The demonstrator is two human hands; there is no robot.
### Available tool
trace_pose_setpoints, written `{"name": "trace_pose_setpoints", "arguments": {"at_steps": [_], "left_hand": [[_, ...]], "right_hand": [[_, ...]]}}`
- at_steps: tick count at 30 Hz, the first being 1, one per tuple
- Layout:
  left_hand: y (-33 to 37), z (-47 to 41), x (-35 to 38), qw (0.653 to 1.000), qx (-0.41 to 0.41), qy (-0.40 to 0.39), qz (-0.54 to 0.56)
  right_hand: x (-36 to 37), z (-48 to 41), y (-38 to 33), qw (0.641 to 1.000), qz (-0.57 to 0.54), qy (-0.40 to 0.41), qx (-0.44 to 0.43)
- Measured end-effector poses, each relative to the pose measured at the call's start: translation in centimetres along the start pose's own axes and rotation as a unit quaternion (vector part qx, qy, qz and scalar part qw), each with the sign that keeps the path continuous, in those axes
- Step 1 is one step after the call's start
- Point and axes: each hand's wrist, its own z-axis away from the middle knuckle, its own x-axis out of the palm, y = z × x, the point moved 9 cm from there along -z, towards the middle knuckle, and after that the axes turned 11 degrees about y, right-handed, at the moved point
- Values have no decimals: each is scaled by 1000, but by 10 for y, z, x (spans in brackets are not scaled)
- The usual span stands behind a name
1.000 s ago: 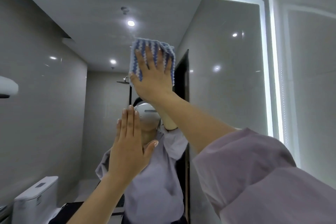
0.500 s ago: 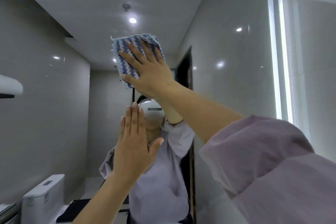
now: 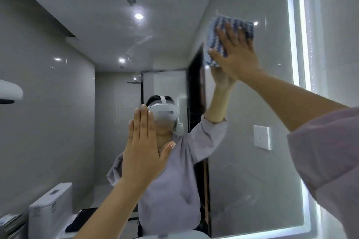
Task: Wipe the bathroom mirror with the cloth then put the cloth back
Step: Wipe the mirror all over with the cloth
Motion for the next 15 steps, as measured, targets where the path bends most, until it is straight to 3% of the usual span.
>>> {"name": "trace_pose_setpoints", "arguments": {"at_steps": [6,15], "left_hand": [[0,1,1,1000,-3,1,-2],[0,0,2,1000,-2,-3,-5]], "right_hand": [[-4,30,92,988,2,-22,150],[3,49,82,982,12,8,188]]}}
